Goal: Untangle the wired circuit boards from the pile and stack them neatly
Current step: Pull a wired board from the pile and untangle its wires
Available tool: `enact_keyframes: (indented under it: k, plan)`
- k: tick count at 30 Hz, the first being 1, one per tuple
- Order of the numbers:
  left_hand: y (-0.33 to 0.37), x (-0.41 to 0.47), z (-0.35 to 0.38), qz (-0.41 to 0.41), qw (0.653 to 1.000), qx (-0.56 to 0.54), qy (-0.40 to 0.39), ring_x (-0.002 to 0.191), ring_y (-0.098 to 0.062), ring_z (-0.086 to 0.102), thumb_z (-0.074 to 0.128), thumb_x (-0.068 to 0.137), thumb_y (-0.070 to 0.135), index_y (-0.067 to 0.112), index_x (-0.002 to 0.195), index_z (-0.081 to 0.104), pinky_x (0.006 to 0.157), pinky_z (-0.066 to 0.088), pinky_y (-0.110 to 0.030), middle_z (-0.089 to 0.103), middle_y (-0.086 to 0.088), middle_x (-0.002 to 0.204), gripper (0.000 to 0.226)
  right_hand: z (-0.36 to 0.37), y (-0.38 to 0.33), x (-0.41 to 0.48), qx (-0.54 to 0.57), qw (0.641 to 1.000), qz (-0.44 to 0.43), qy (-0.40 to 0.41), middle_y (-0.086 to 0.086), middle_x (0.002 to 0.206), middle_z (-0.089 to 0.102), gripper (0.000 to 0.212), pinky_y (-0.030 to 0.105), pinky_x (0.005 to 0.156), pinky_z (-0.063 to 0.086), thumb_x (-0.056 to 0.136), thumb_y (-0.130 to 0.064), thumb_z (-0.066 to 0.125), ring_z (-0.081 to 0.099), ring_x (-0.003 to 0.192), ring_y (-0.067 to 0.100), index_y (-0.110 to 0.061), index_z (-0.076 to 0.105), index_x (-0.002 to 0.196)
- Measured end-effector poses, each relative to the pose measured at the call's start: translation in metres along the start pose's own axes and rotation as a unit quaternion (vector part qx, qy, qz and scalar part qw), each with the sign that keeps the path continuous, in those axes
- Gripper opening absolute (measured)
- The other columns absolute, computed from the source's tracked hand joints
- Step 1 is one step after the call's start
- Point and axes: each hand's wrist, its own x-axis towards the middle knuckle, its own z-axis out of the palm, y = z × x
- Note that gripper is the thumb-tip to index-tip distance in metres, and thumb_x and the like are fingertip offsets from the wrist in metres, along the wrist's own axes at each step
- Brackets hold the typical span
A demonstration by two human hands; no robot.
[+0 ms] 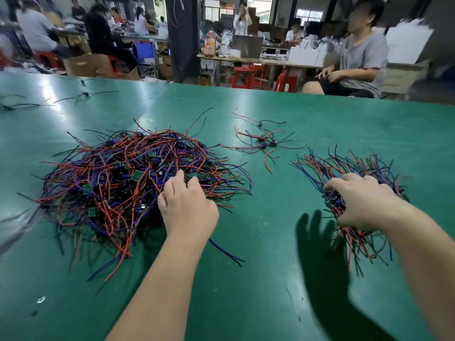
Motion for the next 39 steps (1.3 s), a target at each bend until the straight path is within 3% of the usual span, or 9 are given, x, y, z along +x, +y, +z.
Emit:
enact_keyframes:
  k: [6,15,18,22,26,28,33,36,39]
  plan:
    - [-0.008,0.002,0.008,0.002,0.996,0.071,-0.053,0.129,-0.023,0.038,0.053,0.087,0.026,0.023,0.119,0.056,0.108,0.019,-0.041,0.029,-0.006,0.152,0.033,0.020,-0.064,-0.015,0.165,0.972,-0.129,0.105,-0.007,0.128,0.049,0.040,0.037,0.098,0.039,0.084,-0.038,0.061,0.047,0.120,0.019,-0.033,0.051,0.123]
    - [-0.014,0.010,-0.001,0.017,0.998,-0.004,0.063,0.087,-0.017,0.061,0.060,0.091,0.033,0.031,0.096,0.073,0.088,0.024,-0.034,0.071,0.007,0.086,0.014,0.055,-0.100,-0.026,0.360,0.887,-0.186,0.220,-0.013,0.083,0.062,0.010,0.017,0.078,0.042,0.082,-0.012,0.066,0.059,0.082,0.008,-0.018,0.072,0.088]
    - [-0.010,0.007,-0.009,0.104,0.974,-0.099,0.176,0.072,-0.021,0.063,0.071,0.085,0.029,0.025,0.091,0.076,0.083,0.029,-0.034,0.073,0.003,0.074,0.009,0.056,-0.101,-0.028,0.423,0.861,-0.161,0.229,-0.016,0.078,0.062,0.013,0.003,0.073,0.037,0.081,-0.007,0.067,0.056,0.073,-0.002,-0.018,0.073,0.085]
    - [0.016,-0.014,-0.013,0.293,0.894,-0.190,0.279,0.067,-0.011,0.061,0.076,0.079,0.023,0.026,0.087,0.077,0.075,0.034,-0.033,0.072,0.013,0.076,0.008,0.052,-0.111,-0.029,0.611,0.767,-0.174,0.089,-0.004,0.084,0.068,0.031,0.014,0.068,0.045,0.079,-0.001,0.069,0.054,0.063,0.006,-0.022,0.069,0.102]
    - [0.044,-0.043,0.001,0.397,0.852,-0.285,0.187,0.070,-0.009,0.061,0.068,0.084,0.023,0.021,0.092,0.076,0.072,0.040,-0.035,0.072,0.012,0.081,0.012,0.044,-0.118,-0.033,0.678,0.665,-0.301,0.086,-0.014,0.076,0.066,0.019,0.014,0.065,0.046,0.073,-0.006,0.062,0.054,0.070,-0.005,-0.022,0.065,0.083]
    - [0.049,-0.047,0.002,0.396,0.847,-0.321,0.150,0.075,-0.008,0.062,0.067,0.085,0.025,0.018,0.094,0.075,0.075,0.044,-0.035,0.072,0.010,0.085,0.014,0.043,-0.115,-0.032,0.721,0.631,-0.268,0.102,-0.007,0.075,0.069,0.017,0.024,0.066,0.051,0.075,-0.005,0.064,0.058,0.074,0.003,-0.021,0.068,0.072]
    - [0.040,-0.031,-0.007,0.183,0.903,-0.388,0.022,0.092,-0.009,0.066,0.049,0.096,0.038,0.022,0.103,0.070,0.085,0.050,-0.024,0.072,0.010,0.101,0.028,0.036,-0.099,-0.024,0.895,0.435,-0.092,0.034,0.011,0.071,0.071,0.025,0.020,0.051,0.050,0.071,-0.015,0.064,0.066,0.057,0.016,-0.006,0.063,0.095]
    - [0.042,-0.026,-0.006,0.044,0.838,-0.520,-0.158,0.078,-0.014,0.071,0.051,0.097,0.030,0.019,0.086,0.071,0.073,0.056,-0.025,0.075,0.000,0.081,0.025,0.032,-0.088,-0.021,0.929,0.367,-0.042,0.028,0.006,0.070,0.072,0.023,0.014,0.048,0.049,0.072,-0.015,0.061,0.066,0.056,0.008,-0.009,0.061,0.095]
    - [0.044,-0.031,-0.006,0.048,0.812,-0.528,-0.245,0.067,-0.013,0.070,0.065,0.089,0.018,0.017,0.080,0.072,0.060,0.053,-0.020,0.075,-0.003,0.074,0.012,0.030,-0.084,-0.020,0.946,0.322,-0.024,0.006,0.005,0.075,0.073,0.024,0.012,0.052,0.051,0.071,-0.008,0.061,0.068,0.062,0.006,-0.009,0.061,0.096]
